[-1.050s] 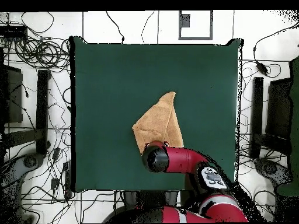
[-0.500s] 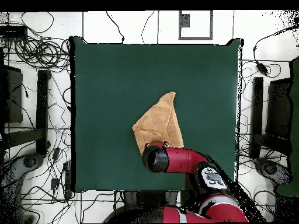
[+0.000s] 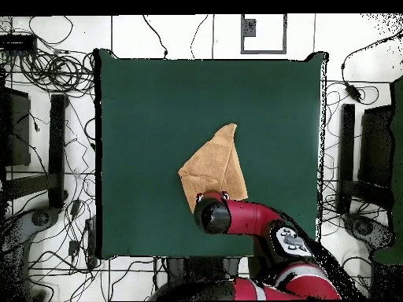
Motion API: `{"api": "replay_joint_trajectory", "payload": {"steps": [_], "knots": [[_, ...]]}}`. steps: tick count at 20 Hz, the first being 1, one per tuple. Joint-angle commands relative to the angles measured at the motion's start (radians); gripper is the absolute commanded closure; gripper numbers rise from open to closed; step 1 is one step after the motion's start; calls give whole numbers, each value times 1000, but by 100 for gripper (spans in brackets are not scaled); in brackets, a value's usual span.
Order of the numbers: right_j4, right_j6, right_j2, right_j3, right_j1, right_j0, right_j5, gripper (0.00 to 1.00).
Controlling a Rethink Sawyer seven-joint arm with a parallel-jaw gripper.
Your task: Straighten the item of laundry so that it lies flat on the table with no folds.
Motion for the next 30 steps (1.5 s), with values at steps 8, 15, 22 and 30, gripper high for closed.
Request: {"api": "replay_joint_trajectory", "payload": {"steps": [8, 15, 22, 30], "knots": [[6, 179, 58, -35, 152, -32, -129, 0], [-3, 154, 70, -34, 136, -56, -100, 0], [-11, 146, 70, -28, 121, -64, -87, 0], [-15, 141, 70, -31, 118, -64, -82, 0]]}}
